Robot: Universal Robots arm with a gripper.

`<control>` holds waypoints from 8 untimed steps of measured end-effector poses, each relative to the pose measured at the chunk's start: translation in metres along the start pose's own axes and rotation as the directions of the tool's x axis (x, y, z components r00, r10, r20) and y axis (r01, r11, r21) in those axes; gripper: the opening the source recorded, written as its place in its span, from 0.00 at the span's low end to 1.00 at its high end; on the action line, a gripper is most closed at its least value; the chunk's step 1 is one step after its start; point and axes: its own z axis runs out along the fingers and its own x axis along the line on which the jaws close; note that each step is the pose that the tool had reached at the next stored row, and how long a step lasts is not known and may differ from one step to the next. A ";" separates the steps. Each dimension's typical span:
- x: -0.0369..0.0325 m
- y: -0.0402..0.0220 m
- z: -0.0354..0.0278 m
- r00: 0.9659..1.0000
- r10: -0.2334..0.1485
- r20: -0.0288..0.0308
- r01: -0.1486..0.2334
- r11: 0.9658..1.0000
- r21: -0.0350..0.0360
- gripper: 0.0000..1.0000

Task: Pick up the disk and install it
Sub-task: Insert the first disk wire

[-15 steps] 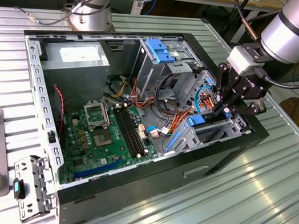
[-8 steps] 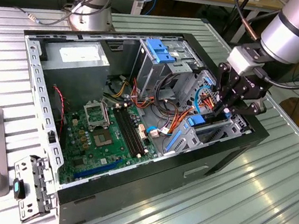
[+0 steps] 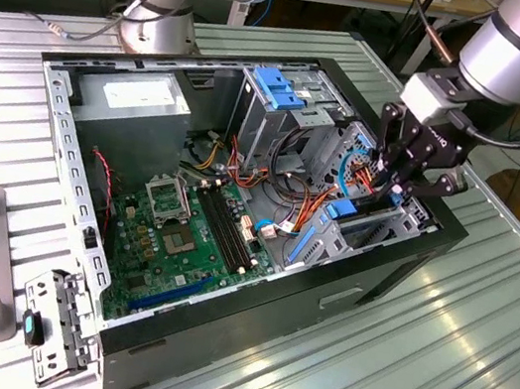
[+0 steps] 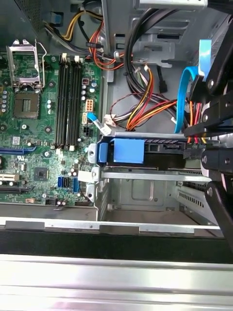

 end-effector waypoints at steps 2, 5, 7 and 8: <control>-0.0001 0.0001 -0.0036 1.000 0.000 0.000 0.000 1.000 0.000 0.24; -0.0001 0.0001 -0.0041 1.000 0.000 0.000 0.000 1.000 0.000 0.24; -0.0001 0.0001 -0.0042 1.000 0.000 0.000 0.000 1.000 0.000 0.22; -0.0002 0.0001 -0.0043 1.000 0.000 0.000 0.000 1.000 0.000 0.16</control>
